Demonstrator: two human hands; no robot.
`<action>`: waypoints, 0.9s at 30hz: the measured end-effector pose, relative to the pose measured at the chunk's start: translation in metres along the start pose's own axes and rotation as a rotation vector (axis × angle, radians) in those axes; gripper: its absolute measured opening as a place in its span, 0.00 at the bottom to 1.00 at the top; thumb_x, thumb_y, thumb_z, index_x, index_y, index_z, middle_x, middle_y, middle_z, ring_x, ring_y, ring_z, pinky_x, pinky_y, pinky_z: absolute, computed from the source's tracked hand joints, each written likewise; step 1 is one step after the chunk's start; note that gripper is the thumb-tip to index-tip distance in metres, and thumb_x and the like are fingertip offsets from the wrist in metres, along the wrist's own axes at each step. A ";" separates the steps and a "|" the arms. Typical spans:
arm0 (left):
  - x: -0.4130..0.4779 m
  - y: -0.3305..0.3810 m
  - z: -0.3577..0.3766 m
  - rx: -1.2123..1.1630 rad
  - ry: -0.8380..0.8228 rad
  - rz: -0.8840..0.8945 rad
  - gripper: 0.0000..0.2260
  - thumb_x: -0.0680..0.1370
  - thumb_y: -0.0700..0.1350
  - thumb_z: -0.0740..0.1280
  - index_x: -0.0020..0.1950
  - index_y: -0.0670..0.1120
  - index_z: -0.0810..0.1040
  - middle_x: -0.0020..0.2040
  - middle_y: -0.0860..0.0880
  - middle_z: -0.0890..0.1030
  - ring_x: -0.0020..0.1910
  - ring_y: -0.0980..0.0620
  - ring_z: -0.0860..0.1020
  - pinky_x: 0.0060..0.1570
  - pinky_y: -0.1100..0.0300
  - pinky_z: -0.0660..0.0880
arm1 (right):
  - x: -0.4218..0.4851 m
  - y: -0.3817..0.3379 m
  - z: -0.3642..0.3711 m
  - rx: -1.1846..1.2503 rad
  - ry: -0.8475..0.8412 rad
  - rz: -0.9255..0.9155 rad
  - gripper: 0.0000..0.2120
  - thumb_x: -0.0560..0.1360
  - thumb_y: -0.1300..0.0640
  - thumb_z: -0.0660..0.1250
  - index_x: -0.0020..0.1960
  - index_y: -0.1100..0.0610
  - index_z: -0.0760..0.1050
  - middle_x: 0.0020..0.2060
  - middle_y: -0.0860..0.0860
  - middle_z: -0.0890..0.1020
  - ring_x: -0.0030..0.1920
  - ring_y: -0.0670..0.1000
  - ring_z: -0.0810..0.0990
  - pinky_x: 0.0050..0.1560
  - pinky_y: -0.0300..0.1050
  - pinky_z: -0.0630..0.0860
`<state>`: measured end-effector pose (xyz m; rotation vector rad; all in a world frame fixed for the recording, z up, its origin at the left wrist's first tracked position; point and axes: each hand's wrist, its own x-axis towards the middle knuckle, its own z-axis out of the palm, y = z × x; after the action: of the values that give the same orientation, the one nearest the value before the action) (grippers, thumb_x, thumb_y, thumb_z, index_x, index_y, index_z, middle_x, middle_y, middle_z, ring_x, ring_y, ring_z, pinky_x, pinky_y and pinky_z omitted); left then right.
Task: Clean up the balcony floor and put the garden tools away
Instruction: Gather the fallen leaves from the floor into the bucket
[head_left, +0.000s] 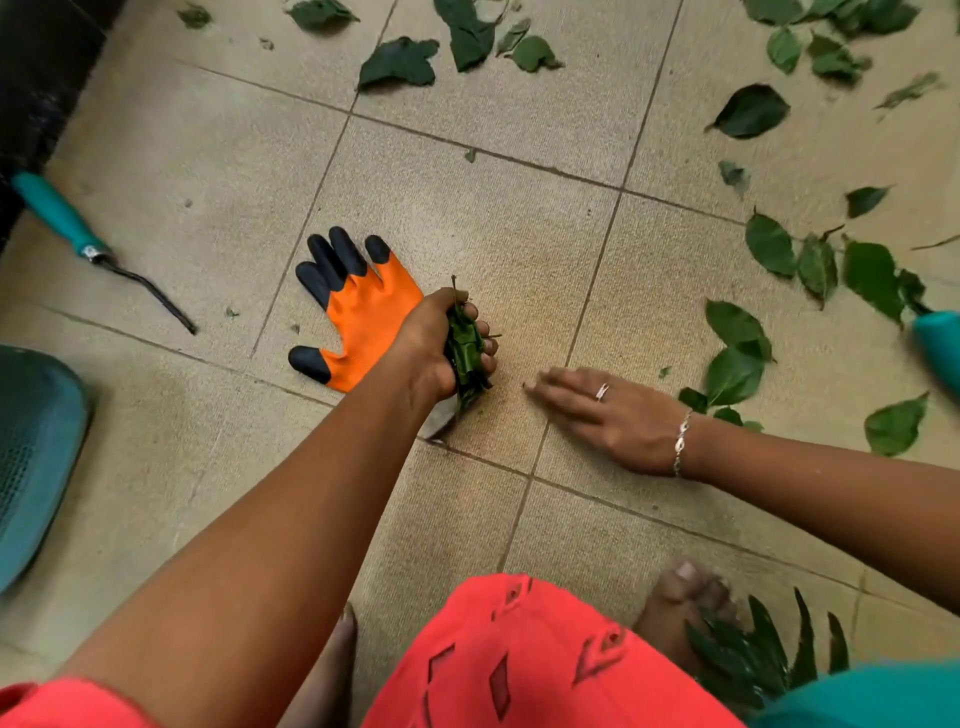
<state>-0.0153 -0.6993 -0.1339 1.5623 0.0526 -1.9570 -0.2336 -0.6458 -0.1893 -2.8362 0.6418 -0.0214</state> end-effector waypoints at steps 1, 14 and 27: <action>0.002 -0.001 0.000 -0.008 0.003 -0.001 0.17 0.79 0.45 0.55 0.31 0.46 0.64 0.22 0.49 0.68 0.19 0.52 0.67 0.23 0.70 0.65 | 0.001 0.004 -0.003 -0.007 0.029 0.060 0.23 0.77 0.62 0.56 0.71 0.63 0.57 0.67 0.60 0.70 0.67 0.61 0.69 0.62 0.57 0.71; 0.009 -0.013 0.013 0.022 -0.010 -0.034 0.16 0.80 0.46 0.55 0.32 0.45 0.66 0.29 0.46 0.72 0.22 0.52 0.67 0.22 0.70 0.66 | 0.031 0.027 -0.029 0.085 0.217 0.123 0.02 0.66 0.68 0.69 0.35 0.64 0.80 0.35 0.58 0.82 0.32 0.55 0.81 0.24 0.42 0.77; 0.017 -0.034 0.092 0.249 -0.141 -0.029 0.12 0.81 0.44 0.56 0.38 0.44 0.70 0.23 0.49 0.70 0.18 0.54 0.67 0.19 0.69 0.65 | 0.000 0.055 -0.071 0.553 0.446 0.585 0.09 0.72 0.59 0.66 0.50 0.58 0.82 0.48 0.54 0.83 0.53 0.56 0.79 0.53 0.49 0.75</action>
<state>-0.1135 -0.7168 -0.1332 1.5781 -0.2365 -2.1578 -0.2614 -0.7094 -0.1323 -2.0352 1.2967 -0.6338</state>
